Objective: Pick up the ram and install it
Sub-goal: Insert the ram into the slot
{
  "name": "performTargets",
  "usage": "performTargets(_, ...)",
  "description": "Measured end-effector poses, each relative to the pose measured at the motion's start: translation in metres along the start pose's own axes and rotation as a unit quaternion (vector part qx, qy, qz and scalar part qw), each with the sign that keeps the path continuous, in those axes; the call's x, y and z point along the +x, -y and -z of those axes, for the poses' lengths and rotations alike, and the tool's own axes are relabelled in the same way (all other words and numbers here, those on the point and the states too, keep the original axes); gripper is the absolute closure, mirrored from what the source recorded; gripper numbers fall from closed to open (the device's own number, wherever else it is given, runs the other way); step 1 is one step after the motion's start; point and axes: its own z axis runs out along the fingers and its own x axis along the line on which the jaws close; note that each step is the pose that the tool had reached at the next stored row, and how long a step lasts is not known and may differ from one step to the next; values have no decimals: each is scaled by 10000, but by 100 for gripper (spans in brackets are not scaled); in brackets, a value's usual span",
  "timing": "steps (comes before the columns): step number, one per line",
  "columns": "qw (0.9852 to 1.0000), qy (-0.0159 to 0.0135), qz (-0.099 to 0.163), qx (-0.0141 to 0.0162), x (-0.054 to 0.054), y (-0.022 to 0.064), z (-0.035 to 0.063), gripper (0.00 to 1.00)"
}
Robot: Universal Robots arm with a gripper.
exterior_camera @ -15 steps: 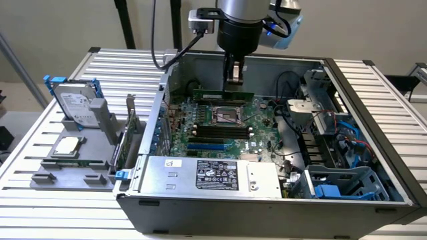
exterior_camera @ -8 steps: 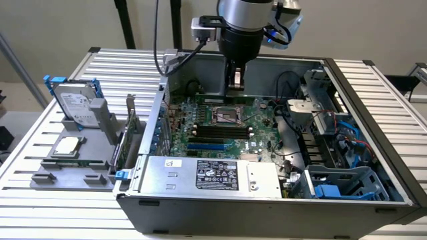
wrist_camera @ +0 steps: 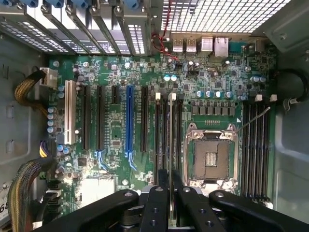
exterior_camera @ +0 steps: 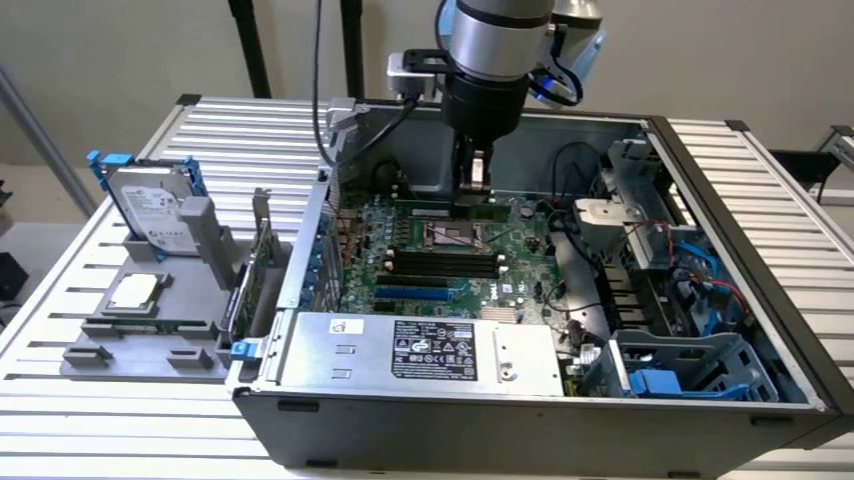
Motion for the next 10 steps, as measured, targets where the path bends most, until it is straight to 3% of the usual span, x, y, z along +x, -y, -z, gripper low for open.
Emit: performTargets(10,10000,-3,0,0,103,10,-180,87)
